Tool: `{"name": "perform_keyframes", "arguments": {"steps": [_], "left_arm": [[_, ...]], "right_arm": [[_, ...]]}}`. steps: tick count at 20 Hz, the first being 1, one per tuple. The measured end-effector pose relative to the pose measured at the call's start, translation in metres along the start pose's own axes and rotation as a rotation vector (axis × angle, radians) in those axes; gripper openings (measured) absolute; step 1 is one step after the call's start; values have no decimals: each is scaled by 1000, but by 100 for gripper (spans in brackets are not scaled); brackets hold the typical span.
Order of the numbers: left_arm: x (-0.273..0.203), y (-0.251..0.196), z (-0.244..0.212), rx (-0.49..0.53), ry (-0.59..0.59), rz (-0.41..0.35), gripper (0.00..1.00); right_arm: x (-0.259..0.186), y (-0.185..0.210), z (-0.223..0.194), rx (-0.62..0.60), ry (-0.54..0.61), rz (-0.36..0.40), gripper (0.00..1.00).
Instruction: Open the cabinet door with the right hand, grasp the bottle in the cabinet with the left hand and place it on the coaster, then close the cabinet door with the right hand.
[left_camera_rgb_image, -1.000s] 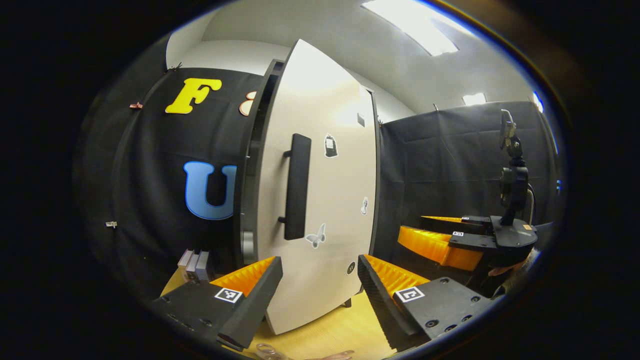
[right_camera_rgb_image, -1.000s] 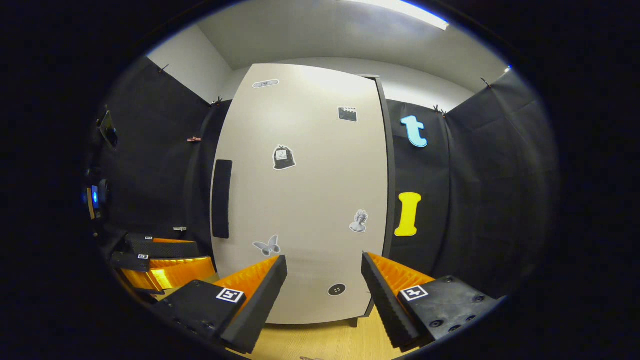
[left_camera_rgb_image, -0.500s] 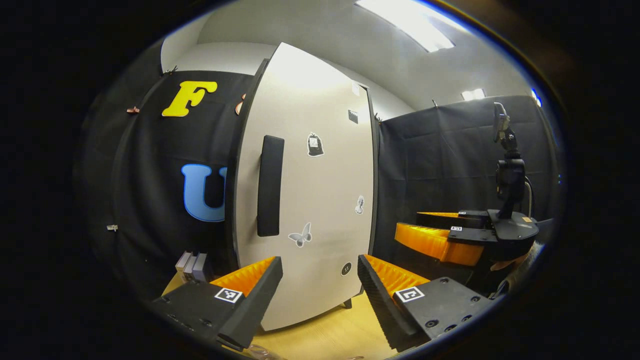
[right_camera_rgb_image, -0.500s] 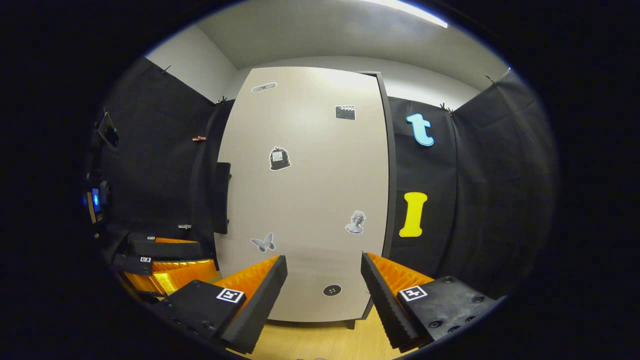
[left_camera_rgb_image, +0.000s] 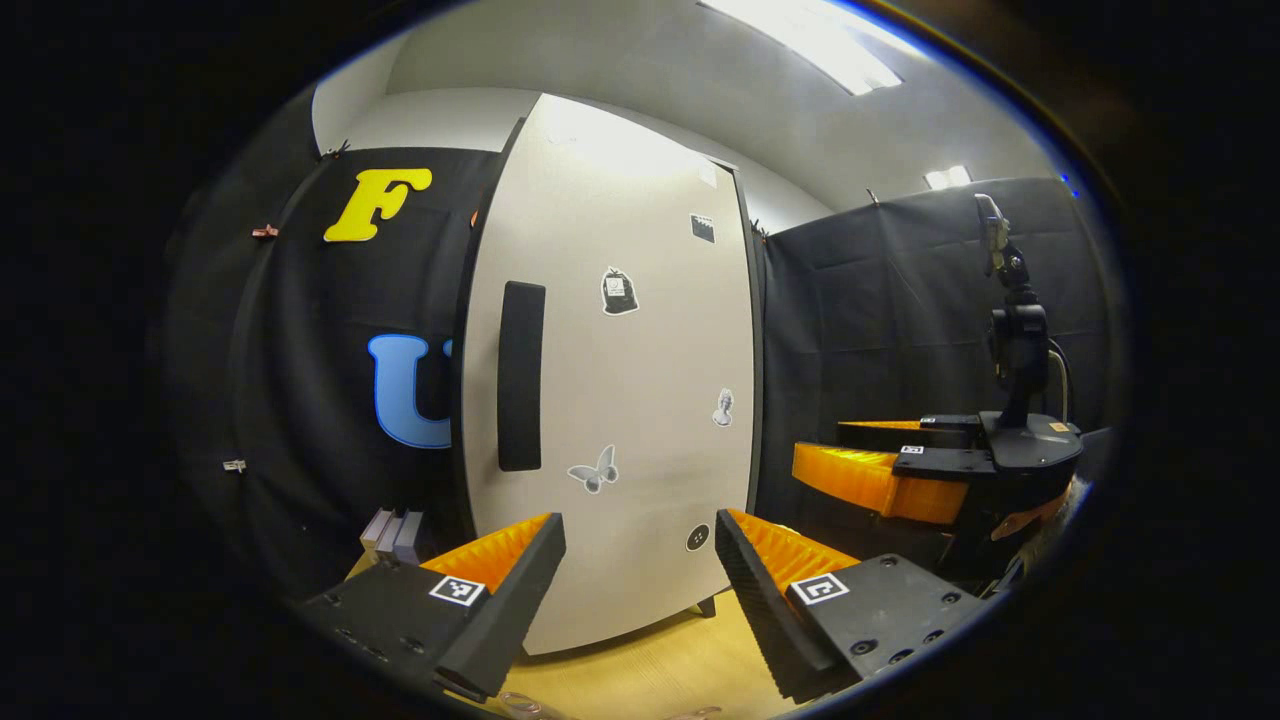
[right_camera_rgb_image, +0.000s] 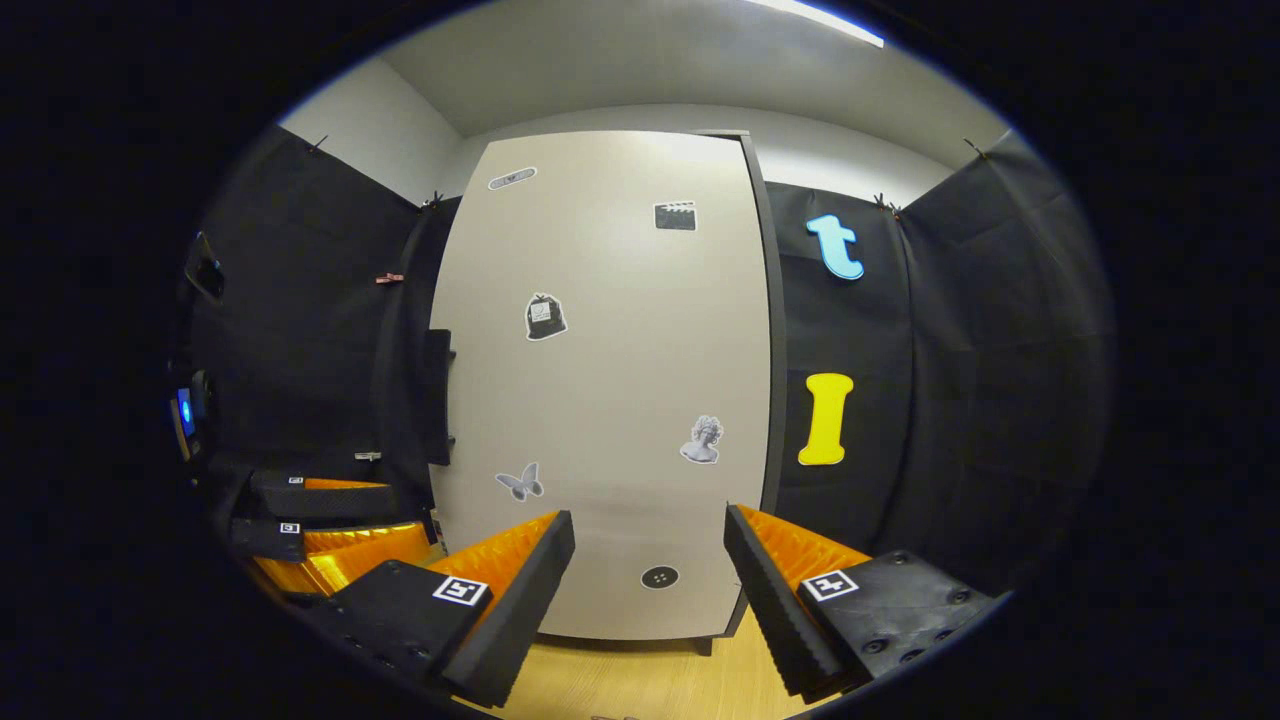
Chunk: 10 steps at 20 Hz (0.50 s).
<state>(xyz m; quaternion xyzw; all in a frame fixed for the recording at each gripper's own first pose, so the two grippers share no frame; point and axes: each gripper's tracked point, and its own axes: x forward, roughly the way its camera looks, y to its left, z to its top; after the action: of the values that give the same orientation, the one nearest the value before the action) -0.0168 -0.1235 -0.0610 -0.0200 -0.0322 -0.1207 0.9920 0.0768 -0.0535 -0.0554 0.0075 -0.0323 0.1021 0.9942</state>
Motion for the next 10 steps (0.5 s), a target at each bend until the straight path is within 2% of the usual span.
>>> {"name": "perform_keyframes", "arguments": {"steps": [3,10], "left_arm": [[3,-1,1,-7,-3,5,95],[8,2,3,-8,-3,20,95]], "right_arm": [[0,-3,1,-38,-11,-3,98],[0,-6,-1,-20,-9,-2,98]]}}
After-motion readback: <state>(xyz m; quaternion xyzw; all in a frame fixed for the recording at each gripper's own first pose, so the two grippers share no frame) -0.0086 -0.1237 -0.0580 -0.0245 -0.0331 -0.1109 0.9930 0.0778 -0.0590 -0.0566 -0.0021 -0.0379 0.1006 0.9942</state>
